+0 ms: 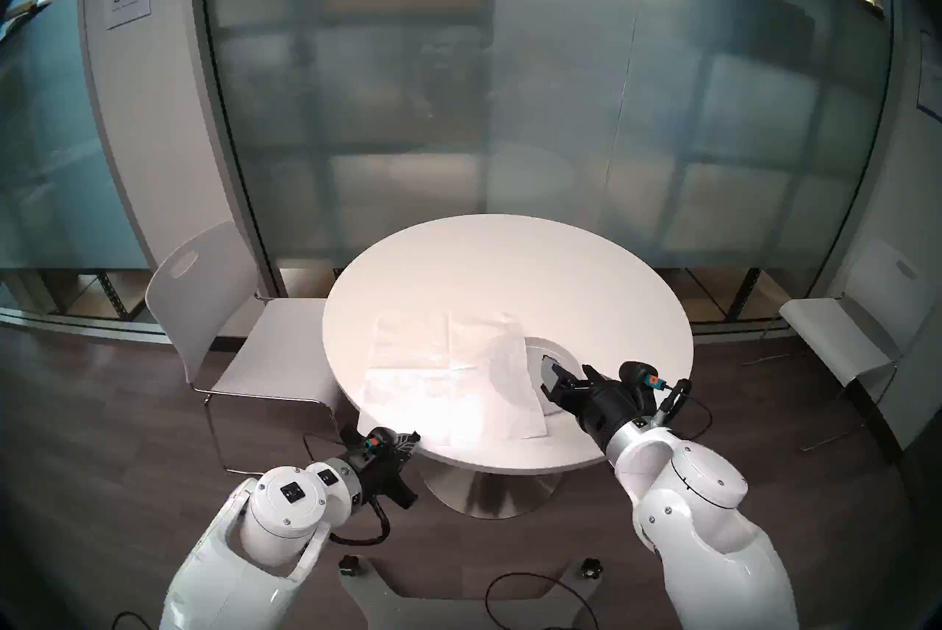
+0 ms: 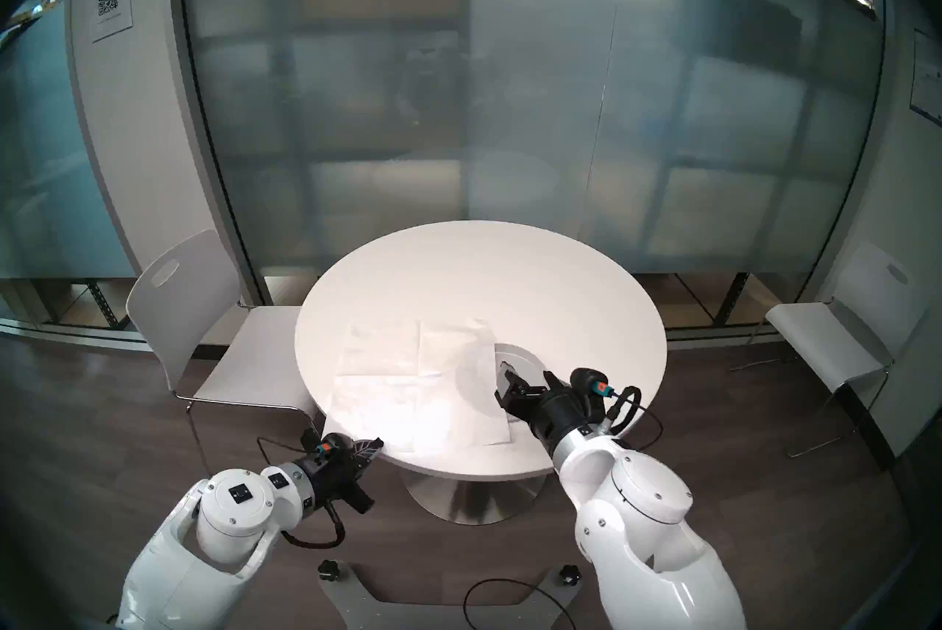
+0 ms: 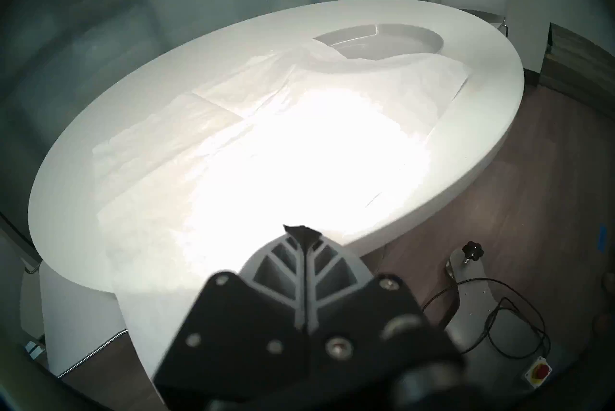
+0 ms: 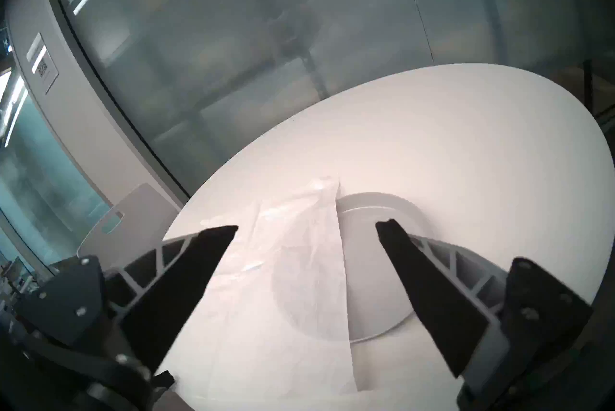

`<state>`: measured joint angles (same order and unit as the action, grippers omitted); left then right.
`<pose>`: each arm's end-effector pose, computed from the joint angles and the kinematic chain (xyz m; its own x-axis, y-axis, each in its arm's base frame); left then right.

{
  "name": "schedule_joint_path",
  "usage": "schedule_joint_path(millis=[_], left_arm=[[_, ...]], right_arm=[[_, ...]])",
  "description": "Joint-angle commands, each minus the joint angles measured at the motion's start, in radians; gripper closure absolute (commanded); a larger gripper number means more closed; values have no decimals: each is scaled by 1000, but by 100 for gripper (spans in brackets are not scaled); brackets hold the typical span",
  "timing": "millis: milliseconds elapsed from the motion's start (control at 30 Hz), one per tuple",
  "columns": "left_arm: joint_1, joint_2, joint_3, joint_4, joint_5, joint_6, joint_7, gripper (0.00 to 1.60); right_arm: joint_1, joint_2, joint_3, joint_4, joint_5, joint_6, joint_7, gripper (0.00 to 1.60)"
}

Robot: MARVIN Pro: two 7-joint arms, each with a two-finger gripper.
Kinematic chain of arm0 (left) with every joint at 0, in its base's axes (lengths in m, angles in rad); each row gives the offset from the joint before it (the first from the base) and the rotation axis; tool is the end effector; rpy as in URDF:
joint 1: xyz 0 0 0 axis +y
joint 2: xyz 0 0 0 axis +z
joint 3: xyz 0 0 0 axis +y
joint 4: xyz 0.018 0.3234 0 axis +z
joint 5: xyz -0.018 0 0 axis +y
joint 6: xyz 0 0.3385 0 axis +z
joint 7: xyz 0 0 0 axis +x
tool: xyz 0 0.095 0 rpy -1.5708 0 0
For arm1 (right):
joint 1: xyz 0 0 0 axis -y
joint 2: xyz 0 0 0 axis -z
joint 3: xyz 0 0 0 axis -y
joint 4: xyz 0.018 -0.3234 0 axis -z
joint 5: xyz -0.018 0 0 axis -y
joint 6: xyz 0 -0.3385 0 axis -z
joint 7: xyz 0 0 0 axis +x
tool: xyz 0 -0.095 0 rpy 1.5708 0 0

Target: Fold the napkin in half twice and place it beside the plate

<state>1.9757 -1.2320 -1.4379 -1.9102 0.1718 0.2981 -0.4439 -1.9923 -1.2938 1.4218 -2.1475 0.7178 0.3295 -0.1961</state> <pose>0.2907 -0.0109 -0.3945 0.2925 -0.4759 0.8295 -0.6276 -0.7500 -0.2090 0.3037 0.0264 -0.2983 0.3537 -0.3971 0.8469 0.1071 -0.8823 -0.4584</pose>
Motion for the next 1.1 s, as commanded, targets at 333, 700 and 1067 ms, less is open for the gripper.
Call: schedule_joint_path(millis=[333, 700, 1067], left_arm=[[26, -6, 15, -40, -1, -3, 18, 160], [30, -3, 23, -44, 0, -4, 25, 160], [30, -1, 31, -49, 1, -1, 32, 160]], right_arm=[[-204, -41, -14, -101, 26, -55, -28, 0], [-246, -61, 22, -66, 96, -89, -10, 0], [-169, -41, 28, -8, 127, -41, 13, 0]])
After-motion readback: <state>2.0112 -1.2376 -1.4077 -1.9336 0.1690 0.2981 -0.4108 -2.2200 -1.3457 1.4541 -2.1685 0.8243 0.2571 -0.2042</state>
